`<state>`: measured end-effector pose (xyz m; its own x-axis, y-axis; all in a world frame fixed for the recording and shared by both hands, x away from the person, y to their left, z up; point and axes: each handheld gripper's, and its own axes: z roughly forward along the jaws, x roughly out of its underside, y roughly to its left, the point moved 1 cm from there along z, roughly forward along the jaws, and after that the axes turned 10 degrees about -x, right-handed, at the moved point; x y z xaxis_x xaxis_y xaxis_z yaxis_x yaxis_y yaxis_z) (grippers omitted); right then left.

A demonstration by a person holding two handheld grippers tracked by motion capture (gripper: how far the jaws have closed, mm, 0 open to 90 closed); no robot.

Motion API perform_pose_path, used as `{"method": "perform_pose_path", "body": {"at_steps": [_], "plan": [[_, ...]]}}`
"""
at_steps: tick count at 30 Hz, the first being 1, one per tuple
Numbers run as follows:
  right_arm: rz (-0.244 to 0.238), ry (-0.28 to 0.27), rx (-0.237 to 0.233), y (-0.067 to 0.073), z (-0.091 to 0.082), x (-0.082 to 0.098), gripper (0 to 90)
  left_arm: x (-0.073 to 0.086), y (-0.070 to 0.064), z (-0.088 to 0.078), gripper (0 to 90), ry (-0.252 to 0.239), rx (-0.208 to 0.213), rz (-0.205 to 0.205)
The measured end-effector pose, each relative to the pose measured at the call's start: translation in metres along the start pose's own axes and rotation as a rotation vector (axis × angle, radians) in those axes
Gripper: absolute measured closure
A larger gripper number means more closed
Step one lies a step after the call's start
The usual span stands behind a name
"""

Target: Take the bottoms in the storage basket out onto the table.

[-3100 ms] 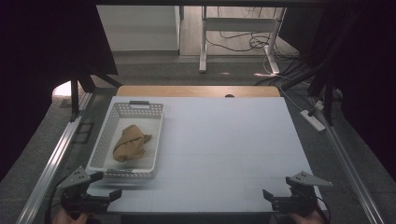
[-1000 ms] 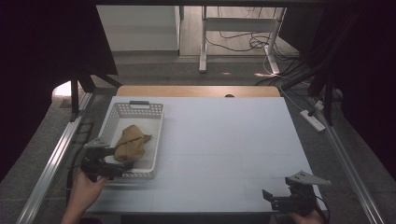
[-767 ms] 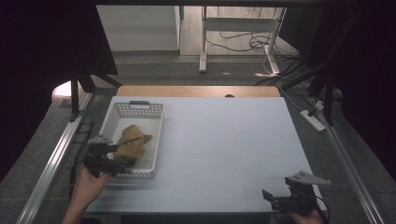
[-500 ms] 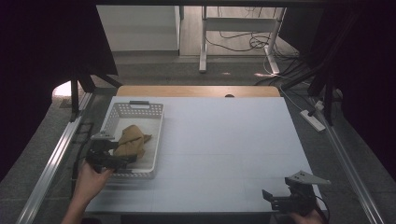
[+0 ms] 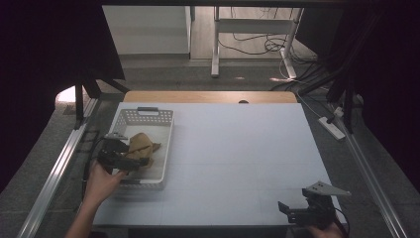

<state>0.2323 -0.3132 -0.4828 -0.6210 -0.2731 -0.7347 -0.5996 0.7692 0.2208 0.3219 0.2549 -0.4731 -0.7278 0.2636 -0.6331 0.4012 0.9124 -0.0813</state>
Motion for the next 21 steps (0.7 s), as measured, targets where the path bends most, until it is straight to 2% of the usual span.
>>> {"method": "perform_pose_path", "body": {"at_steps": [6, 8, 13, 17, 21], "plan": [[0.001, 0.003, -0.001, 0.000, 0.000, 0.000, 0.0, -0.004, 0.006, 0.005, 0.0, 0.020, 0.003, -0.005], [0.000, 0.005, 0.000, 0.000, 0.000, 0.000, 0.0, -0.007, 0.006, 0.008, 0.0, 0.029, -0.010, 0.005], [-0.001, 0.007, -0.001, 0.000, 0.001, 0.000, 0.0, -0.011, 0.007, 0.012, 0.0, 0.038, -0.012, 0.009], [0.000, 0.007, -0.002, 0.000, 0.001, 0.000, 0.0, -0.016, 0.007, 0.014, 0.0, 0.003, -0.005, -0.007], [0.002, 0.008, -0.003, 0.000, 0.001, 0.000, 0.0, -0.021, 0.006, 0.020, 0.0, 0.030, -0.008, -0.004]]}}
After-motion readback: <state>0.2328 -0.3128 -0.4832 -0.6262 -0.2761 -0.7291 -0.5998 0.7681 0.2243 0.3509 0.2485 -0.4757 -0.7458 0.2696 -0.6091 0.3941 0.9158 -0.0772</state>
